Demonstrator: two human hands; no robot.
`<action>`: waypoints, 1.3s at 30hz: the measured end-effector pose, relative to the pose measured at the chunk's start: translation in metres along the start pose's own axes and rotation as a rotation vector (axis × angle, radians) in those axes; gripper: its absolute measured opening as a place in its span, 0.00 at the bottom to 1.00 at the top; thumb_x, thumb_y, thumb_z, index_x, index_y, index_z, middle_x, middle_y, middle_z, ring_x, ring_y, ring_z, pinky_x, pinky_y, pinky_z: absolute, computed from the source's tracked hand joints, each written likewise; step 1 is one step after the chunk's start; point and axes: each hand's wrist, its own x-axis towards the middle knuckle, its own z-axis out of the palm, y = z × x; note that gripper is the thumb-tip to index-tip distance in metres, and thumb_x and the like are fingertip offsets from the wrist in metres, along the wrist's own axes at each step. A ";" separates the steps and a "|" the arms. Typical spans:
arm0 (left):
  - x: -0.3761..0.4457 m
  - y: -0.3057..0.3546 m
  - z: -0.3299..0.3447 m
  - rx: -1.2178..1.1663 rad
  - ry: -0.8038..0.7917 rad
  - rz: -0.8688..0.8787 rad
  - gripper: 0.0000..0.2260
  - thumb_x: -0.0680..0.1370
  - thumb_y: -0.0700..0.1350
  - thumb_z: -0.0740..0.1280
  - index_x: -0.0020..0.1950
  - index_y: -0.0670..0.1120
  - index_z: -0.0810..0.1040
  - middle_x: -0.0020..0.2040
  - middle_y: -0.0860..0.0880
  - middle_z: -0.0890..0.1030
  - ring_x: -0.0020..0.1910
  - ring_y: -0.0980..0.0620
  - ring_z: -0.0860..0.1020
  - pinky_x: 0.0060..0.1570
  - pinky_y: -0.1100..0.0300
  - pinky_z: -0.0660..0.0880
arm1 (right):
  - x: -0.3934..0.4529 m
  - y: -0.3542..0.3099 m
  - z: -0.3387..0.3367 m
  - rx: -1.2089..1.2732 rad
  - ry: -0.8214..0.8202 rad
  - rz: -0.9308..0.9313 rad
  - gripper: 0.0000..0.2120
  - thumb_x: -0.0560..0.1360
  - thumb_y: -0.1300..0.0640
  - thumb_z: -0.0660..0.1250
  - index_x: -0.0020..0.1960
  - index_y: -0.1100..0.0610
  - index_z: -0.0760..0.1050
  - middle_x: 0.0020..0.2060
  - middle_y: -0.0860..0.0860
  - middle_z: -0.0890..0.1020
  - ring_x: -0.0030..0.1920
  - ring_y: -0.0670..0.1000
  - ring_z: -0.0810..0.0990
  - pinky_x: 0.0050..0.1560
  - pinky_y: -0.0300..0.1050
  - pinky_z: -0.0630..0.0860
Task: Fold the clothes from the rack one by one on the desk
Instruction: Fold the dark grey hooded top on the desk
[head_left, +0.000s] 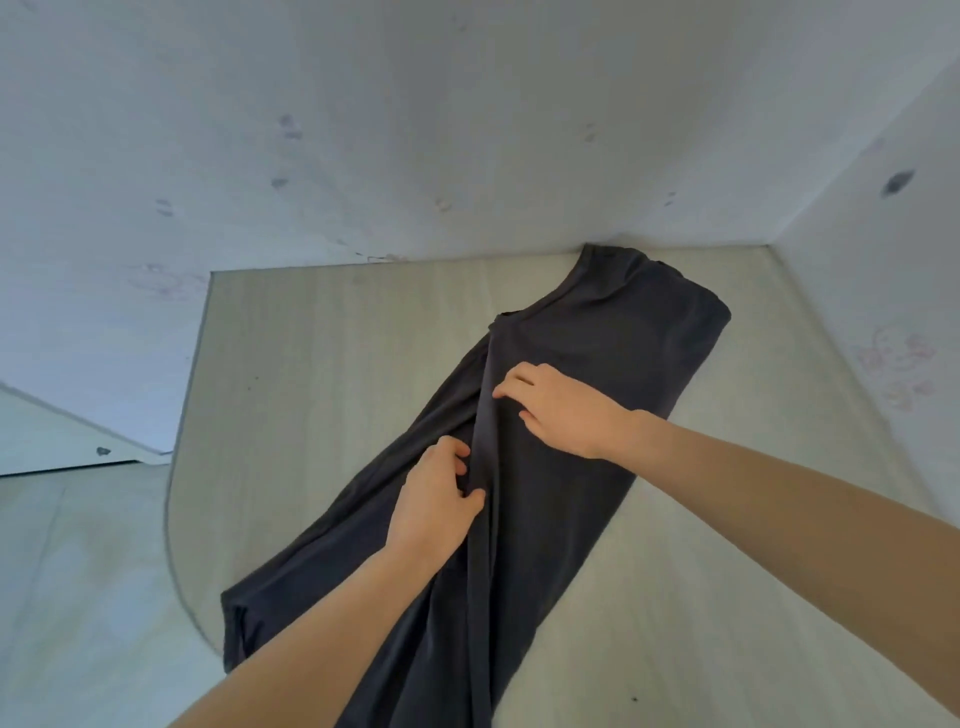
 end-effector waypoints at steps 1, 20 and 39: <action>-0.016 -0.003 0.003 0.028 0.010 -0.008 0.15 0.75 0.46 0.71 0.58 0.53 0.71 0.52 0.56 0.75 0.44 0.58 0.76 0.49 0.61 0.77 | -0.004 -0.007 0.005 -0.028 -0.011 -0.034 0.21 0.80 0.61 0.58 0.72 0.54 0.64 0.70 0.50 0.65 0.63 0.53 0.68 0.59 0.49 0.74; -0.121 -0.049 0.007 0.204 -0.221 -0.153 0.05 0.76 0.43 0.64 0.42 0.43 0.75 0.39 0.47 0.77 0.38 0.48 0.78 0.42 0.55 0.79 | -0.005 -0.048 0.019 -0.302 -0.127 -0.095 0.16 0.76 0.67 0.61 0.60 0.53 0.71 0.61 0.52 0.68 0.53 0.52 0.68 0.45 0.48 0.76; -0.079 -0.127 -0.137 0.262 -0.059 -0.241 0.05 0.74 0.42 0.66 0.41 0.48 0.71 0.42 0.48 0.79 0.43 0.49 0.77 0.36 0.62 0.69 | 0.084 -0.071 -0.011 -0.246 -0.058 -0.003 0.06 0.80 0.61 0.55 0.55 0.55 0.64 0.47 0.52 0.75 0.42 0.54 0.72 0.36 0.51 0.70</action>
